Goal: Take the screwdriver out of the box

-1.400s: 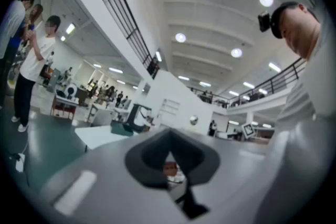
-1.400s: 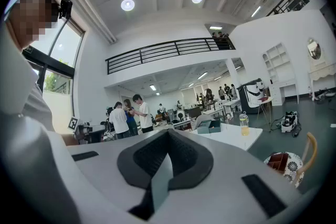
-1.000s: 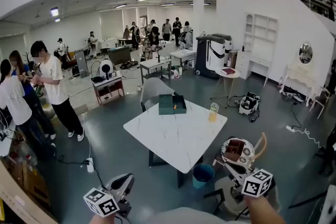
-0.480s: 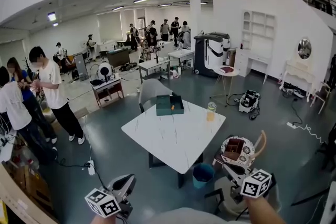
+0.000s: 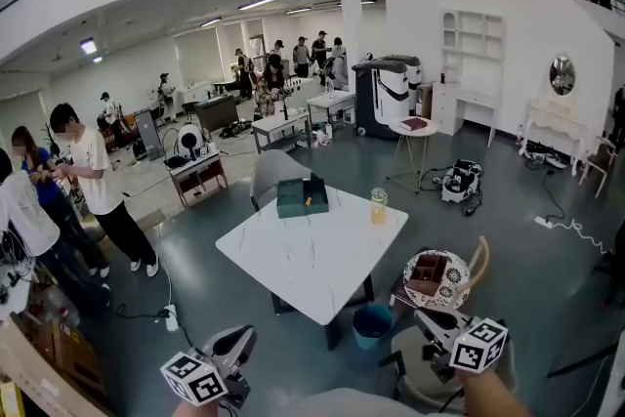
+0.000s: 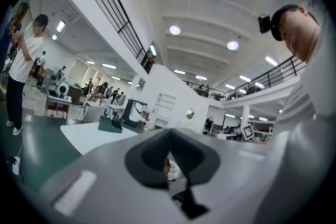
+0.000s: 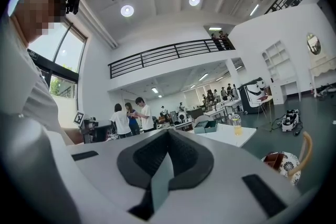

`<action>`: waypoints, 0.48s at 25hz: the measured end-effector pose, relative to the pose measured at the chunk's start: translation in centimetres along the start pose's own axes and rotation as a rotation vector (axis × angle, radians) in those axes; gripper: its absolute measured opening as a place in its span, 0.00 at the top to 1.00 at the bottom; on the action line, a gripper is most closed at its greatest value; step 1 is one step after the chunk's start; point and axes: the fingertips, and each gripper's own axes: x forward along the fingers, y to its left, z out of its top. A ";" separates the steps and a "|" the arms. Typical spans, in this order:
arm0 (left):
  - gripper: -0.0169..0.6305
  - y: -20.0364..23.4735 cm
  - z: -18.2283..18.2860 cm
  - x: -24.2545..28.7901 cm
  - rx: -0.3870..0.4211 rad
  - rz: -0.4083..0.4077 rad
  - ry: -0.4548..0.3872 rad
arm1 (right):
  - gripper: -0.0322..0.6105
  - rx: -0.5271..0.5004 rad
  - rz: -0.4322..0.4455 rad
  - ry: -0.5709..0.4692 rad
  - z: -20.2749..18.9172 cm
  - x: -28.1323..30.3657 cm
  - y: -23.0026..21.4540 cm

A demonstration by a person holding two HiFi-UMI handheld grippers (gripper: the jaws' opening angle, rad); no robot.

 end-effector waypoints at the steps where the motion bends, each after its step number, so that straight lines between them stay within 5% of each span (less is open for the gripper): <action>1: 0.97 -0.6 -0.2 0.4 0.000 0.000 0.004 | 0.94 0.005 0.003 0.001 -0.2 -0.5 -0.4; 12: 0.97 -4.6 -2.3 2.8 -0.028 0.036 0.021 | 0.94 -0.006 0.069 0.017 -0.4 -2.1 -3.0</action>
